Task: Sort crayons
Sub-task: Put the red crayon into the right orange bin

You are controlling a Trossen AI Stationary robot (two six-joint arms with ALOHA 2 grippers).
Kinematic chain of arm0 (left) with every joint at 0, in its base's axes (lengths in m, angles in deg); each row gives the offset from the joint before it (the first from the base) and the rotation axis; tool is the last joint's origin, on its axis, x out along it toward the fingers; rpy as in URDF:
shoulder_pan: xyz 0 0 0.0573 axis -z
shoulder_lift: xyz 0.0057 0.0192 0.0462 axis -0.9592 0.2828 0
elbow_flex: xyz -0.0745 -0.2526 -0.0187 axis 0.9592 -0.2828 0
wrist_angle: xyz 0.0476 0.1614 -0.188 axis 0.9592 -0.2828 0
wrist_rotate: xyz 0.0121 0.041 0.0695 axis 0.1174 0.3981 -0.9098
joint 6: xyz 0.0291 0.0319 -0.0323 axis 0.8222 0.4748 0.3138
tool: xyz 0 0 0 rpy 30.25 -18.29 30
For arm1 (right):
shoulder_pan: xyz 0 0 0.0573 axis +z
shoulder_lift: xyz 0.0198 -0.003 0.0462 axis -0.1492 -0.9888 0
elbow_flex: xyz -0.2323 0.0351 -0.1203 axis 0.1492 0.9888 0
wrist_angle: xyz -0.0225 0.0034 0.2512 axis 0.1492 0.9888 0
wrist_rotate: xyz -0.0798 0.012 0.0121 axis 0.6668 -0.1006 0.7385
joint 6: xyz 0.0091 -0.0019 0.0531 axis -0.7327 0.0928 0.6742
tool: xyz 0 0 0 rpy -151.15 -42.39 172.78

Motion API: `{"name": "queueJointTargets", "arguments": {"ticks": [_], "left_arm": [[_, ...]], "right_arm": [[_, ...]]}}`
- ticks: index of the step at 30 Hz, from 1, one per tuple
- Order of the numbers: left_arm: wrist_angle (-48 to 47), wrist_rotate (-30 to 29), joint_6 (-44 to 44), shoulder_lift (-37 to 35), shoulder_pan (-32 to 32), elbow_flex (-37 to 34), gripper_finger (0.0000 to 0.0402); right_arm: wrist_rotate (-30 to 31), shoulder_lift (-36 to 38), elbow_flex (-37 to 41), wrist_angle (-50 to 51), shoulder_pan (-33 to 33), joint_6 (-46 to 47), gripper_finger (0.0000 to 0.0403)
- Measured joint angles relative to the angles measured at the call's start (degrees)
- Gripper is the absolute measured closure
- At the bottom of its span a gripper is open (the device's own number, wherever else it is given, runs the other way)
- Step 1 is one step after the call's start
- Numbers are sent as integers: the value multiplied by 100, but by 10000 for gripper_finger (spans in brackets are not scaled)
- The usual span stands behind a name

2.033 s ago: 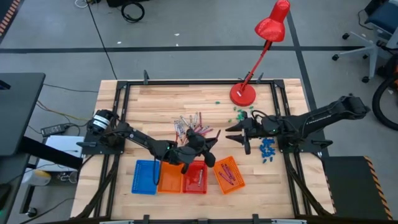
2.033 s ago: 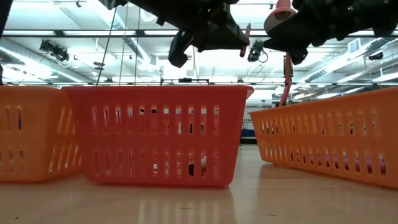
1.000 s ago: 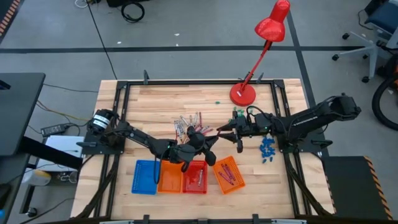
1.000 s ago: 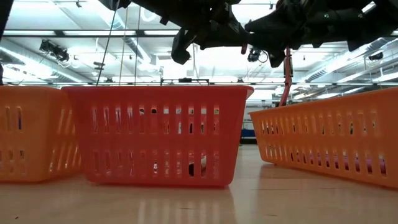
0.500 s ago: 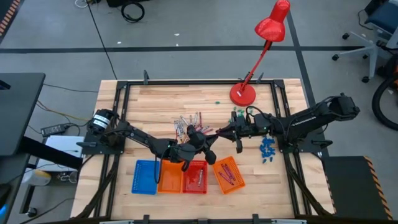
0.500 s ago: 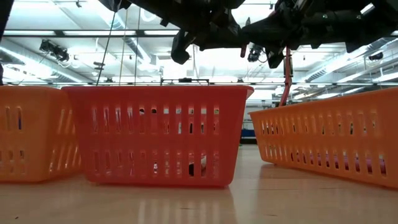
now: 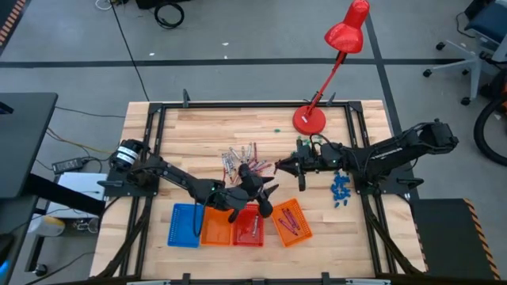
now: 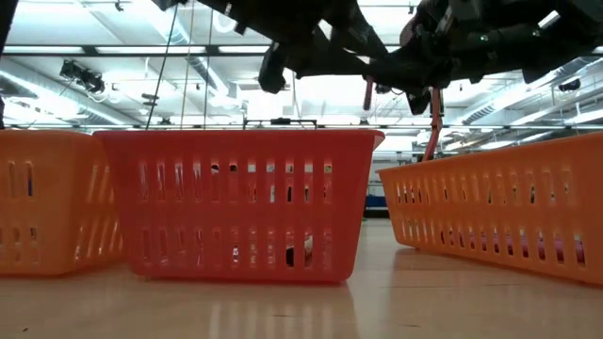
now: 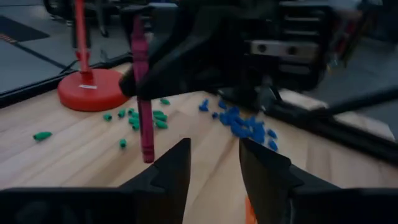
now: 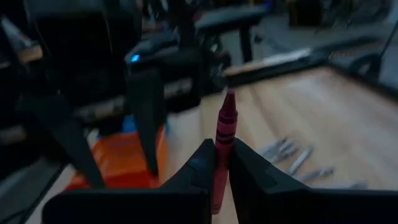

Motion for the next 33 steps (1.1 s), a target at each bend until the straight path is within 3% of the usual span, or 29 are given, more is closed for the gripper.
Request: {"name": "queueJointTargets", "arguments": {"ticks": [10,14,22,28,33], "left_arm": [[-1870,-26,18,-815,347,0,247],[-2623,-450,24,-1000,403,2,247],[-3654,-1381,863,-1036,272,1,247],[-3649,-1399,1993,-1036,-60,2,247],[-3745,-1404,2464,-1032,-263,0,247]], "right_arm": [[-1524,0,0,1109,201,1251,363],[-1835,0,0,1393,496,1860,363],[-1664,-2,-2,2161,1125,3231,362],[-1517,-12,-57,3052,1537,4486,358],[-1008,-289,-562,3750,1879,4786,352]]}}
